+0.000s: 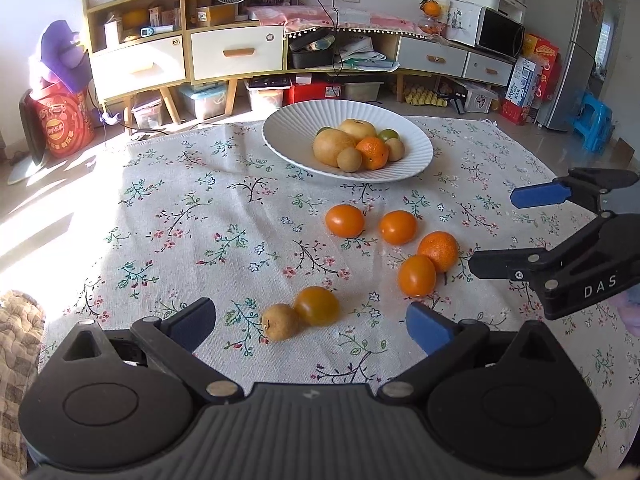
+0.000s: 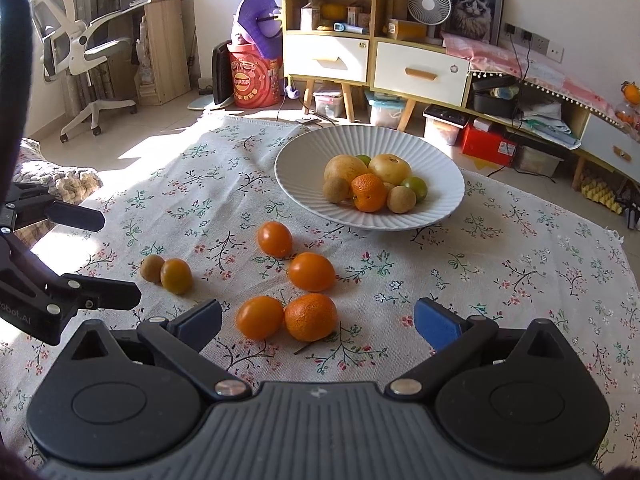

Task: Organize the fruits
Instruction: 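Withdraw both grippers from the plate toward the remaining fruits, then close the left gripper on a brown fruit while the right gripper grasps a tangerine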

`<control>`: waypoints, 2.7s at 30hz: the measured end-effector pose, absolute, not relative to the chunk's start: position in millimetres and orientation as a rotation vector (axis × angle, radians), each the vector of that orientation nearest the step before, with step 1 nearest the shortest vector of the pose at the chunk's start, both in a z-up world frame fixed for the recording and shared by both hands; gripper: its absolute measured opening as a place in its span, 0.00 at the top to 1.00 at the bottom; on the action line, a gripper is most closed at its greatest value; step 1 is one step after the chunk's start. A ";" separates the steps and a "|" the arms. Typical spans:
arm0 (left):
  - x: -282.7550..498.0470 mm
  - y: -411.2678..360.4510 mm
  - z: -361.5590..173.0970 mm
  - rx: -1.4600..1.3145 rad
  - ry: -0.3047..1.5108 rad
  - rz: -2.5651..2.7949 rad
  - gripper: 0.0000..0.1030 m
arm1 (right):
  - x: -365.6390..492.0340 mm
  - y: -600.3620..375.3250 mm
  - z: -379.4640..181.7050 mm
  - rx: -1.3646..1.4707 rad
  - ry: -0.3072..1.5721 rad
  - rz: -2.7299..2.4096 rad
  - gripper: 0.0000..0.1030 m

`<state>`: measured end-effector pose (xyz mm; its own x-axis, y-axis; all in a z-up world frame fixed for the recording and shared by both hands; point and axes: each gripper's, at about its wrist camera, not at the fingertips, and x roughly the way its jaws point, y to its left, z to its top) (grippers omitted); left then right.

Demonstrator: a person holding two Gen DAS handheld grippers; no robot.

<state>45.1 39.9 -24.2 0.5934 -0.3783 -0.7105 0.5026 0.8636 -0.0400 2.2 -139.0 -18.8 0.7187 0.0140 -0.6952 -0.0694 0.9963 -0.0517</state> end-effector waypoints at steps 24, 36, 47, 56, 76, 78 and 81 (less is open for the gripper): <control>45.7 51.4 -71.4 0.204 0.750 -0.454 0.22 | 2.7 -148.9 -67.6 -0.136 0.851 0.011 0.00; 52.1 49.6 -65.1 0.177 0.734 -0.436 0.61 | 16.2 -148.7 -67.7 -0.101 0.871 0.025 0.00; 55.9 47.4 -62.2 0.144 0.754 -0.453 0.86 | 20.9 -137.9 -59.9 -0.169 0.816 0.057 0.33; 60.0 48.0 -59.9 0.115 0.783 -0.446 0.87 | 21.5 -136.3 -55.2 -0.153 0.799 0.087 0.61; 62.8 42.6 -47.6 0.090 0.793 -0.443 0.87 | 23.3 -131.3 -44.2 -0.132 0.802 0.091 0.66; 65.0 41.9 -45.6 0.081 0.801 -0.441 0.87 | 23.9 -131.6 -42.4 -0.126 0.801 0.091 0.66; 68.0 39.9 -42.3 0.069 0.805 -0.440 0.87 | 25.5 -131.6 -38.6 -0.112 0.800 0.091 0.66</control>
